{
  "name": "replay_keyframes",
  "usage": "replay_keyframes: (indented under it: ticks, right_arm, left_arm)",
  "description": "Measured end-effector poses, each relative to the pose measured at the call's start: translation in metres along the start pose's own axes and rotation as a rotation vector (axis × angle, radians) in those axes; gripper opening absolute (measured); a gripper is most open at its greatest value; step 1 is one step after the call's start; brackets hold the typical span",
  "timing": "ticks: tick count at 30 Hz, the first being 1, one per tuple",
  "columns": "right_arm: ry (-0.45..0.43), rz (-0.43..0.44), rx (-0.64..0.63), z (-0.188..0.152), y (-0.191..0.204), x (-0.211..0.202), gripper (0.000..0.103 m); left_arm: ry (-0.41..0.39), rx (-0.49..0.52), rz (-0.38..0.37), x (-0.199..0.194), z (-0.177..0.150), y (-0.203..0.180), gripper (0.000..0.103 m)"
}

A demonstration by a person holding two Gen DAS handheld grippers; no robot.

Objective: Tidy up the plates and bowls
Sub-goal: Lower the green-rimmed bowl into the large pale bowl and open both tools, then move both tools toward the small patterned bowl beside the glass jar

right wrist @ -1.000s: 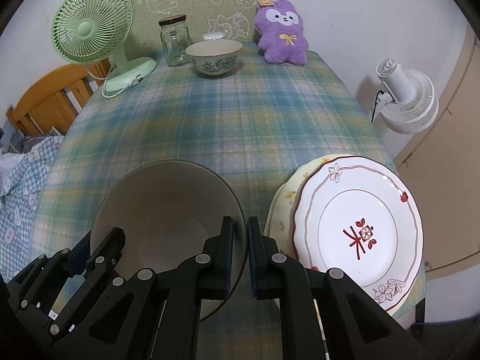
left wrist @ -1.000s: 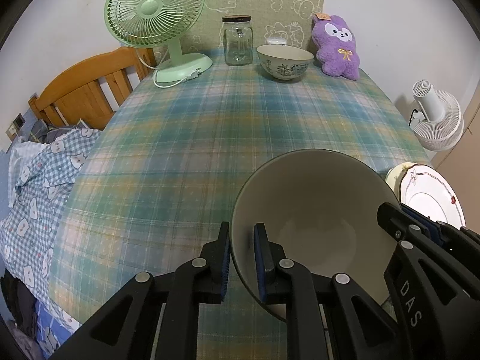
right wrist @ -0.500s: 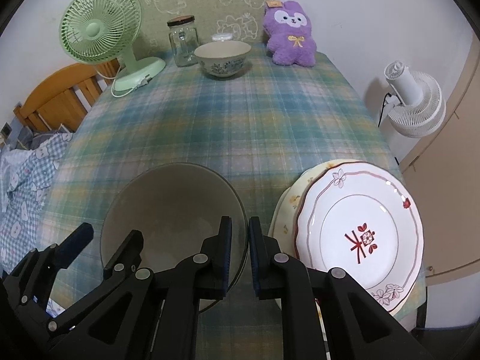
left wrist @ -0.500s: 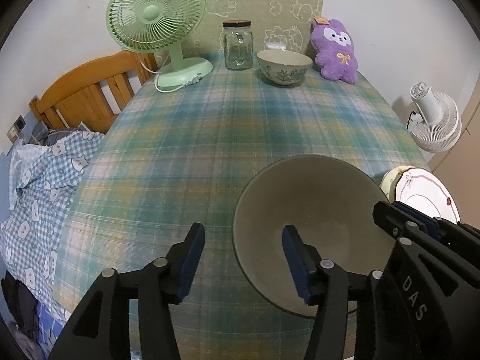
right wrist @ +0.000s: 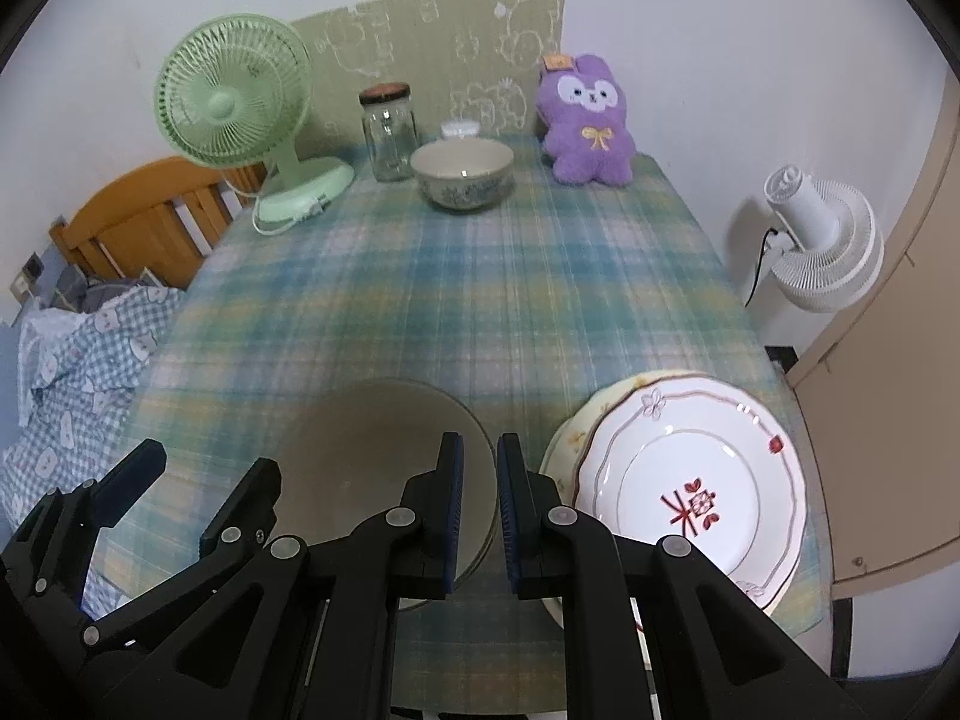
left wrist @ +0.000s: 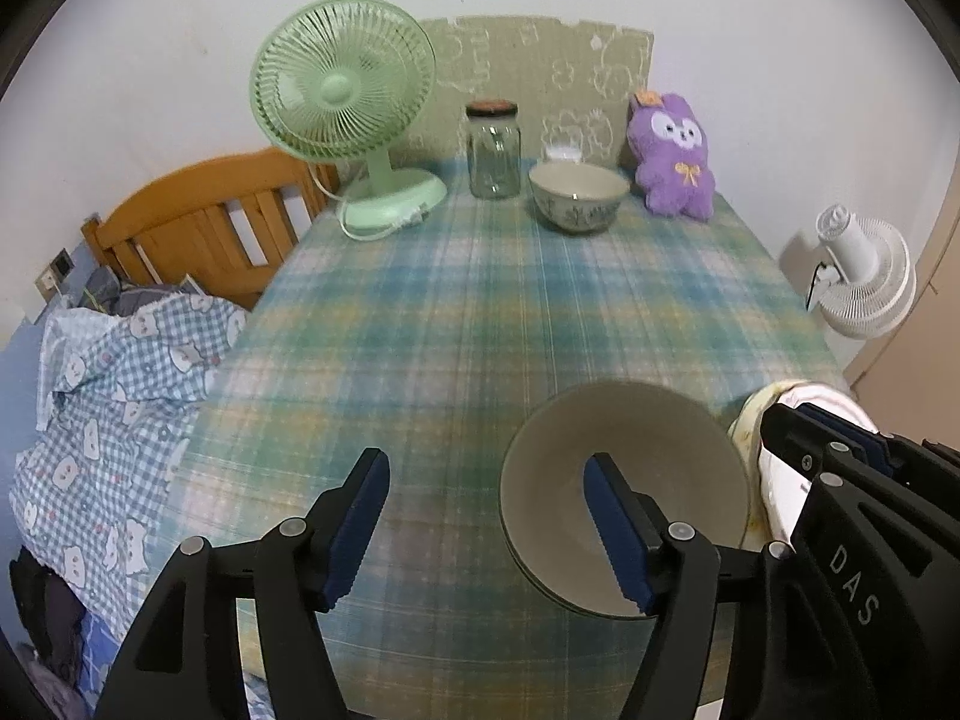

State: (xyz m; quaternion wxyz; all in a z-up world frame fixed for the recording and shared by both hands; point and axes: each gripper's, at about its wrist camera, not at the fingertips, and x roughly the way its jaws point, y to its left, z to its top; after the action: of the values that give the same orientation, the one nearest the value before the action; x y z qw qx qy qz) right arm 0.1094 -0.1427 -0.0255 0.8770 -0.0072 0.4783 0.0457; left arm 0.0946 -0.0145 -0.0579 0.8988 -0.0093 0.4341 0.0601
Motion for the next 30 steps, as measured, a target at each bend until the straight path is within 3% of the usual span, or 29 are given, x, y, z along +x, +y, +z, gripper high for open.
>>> replay_keyframes:
  ticks: [13, 26, 30]
  right_arm:
    - [-0.080, -0.008, -0.007, 0.029, 0.005, -0.045, 0.015]
    - [-0.136, -0.091, 0.029, 0.062, 0.020, -0.063, 0.015]
    - [-0.161, -0.112, 0.053, 0.076, 0.023, -0.065, 0.015]
  left_arm:
    - [-0.061, -0.016, 0.005, -0.035, 0.030, 0.007, 0.079]
    - [-0.111, 0.031, -0.050, -0.039, 0.068, 0.019, 0.086]
    - [-0.138, 0.066, -0.092, -0.039, 0.083, 0.020, 0.094]
